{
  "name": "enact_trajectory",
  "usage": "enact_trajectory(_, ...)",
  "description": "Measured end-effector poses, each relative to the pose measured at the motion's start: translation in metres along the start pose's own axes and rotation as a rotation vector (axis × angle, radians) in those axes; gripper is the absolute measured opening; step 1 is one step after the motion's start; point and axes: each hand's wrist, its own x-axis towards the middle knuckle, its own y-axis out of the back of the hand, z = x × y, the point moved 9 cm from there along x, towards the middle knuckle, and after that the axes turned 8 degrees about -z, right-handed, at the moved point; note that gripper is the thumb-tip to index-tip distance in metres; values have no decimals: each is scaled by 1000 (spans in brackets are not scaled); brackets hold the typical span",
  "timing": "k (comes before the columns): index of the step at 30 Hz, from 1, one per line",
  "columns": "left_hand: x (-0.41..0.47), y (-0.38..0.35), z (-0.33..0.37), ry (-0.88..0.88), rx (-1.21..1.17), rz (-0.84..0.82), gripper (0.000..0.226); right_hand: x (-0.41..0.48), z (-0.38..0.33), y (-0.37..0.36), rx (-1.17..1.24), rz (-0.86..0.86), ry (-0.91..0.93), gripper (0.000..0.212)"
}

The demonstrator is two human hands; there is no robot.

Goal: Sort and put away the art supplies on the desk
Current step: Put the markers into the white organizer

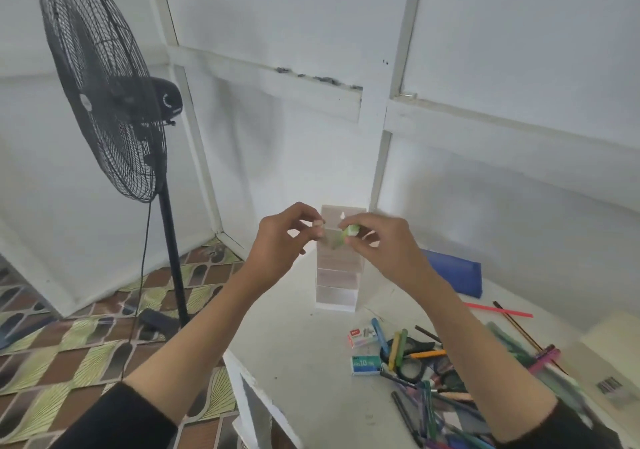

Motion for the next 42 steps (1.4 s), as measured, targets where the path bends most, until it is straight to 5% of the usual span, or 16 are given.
enact_trajectory(5,1,-15,-14,-230,536,-29,12,3,16,-45,-165,-82,-61,21)
enact_trajectory(9,9,-33,-23,-368,679,-140,18,6,24,-53,-192,-30,-111,26)
enact_trajectory(29,16,-35,-41,-205,425,-121,14,19,51,-74,-401,-272,-253,15)
enact_trajectory(42,5,-35,-48,-104,251,21,17,7,41,-78,-499,-258,-209,40)
